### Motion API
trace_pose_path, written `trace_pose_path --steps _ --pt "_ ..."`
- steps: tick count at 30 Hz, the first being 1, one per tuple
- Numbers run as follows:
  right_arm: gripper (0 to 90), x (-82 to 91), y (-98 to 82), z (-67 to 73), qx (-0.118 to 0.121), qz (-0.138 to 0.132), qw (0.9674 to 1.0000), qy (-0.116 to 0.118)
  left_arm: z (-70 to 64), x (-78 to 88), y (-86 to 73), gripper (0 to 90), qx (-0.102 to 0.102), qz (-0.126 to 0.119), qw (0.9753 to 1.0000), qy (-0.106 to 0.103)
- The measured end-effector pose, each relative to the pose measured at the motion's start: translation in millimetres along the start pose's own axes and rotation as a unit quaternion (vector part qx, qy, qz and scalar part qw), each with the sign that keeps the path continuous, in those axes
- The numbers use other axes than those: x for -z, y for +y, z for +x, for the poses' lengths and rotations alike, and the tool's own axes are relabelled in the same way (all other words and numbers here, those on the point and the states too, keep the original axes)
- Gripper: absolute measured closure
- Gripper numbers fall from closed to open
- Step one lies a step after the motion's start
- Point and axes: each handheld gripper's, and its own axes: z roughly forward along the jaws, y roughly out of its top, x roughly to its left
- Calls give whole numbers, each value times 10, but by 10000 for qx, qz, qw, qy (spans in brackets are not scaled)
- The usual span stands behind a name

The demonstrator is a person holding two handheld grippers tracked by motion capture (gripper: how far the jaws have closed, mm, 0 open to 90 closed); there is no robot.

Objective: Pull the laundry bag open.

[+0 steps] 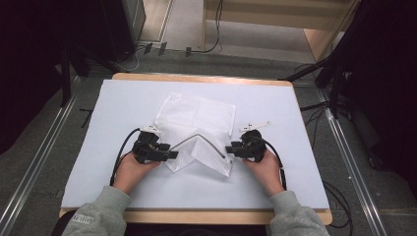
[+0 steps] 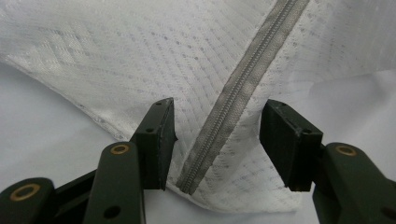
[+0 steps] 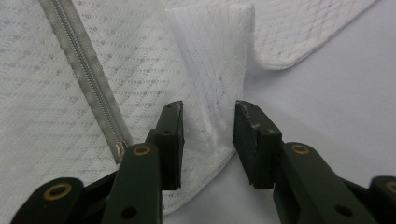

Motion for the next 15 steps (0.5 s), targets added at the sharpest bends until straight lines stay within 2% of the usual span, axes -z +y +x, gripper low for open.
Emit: trace_pose_path --steps 4,5,9,10,11,12,13,14,15 --pt "650 -11 -6 3 17 57 10000 -17 -16 -15 -33 525 -109 -107 9999 72" --pt "650 -15 -7 7 47 73 9999 -53 -39 -31 -54 606 -145 -151 9998 76" --pt "660 -18 -11 16 83 61 9999 -93 -91 -60 -71 728 -200 -182 9995 179" --pt "660 -18 -11 16 83 61 9999 -93 -109 -66 -74 728 -220 -184 9993 252" --pt "666 -16 -12 27 72 81 9999 -130 -120 -72 -75 767 -255 -174 9990 314" --pt "699 -15 -16 38 142 80 9997 -192 -126 -76 -74 827 -269 -171 9989 352" --pt "699 -15 -16 38 142 80 9997 -192 -132 -79 -71 827 -266 -159 9987 395" --pt "750 -11 -19 57 202 117 9993 -282 -133 -80 -64 871 -256 -130 9987 412" --pt "779 -9 -21 64 225 143 9991 -333 -126 -80 -52 879 -244 -87 9988 409"
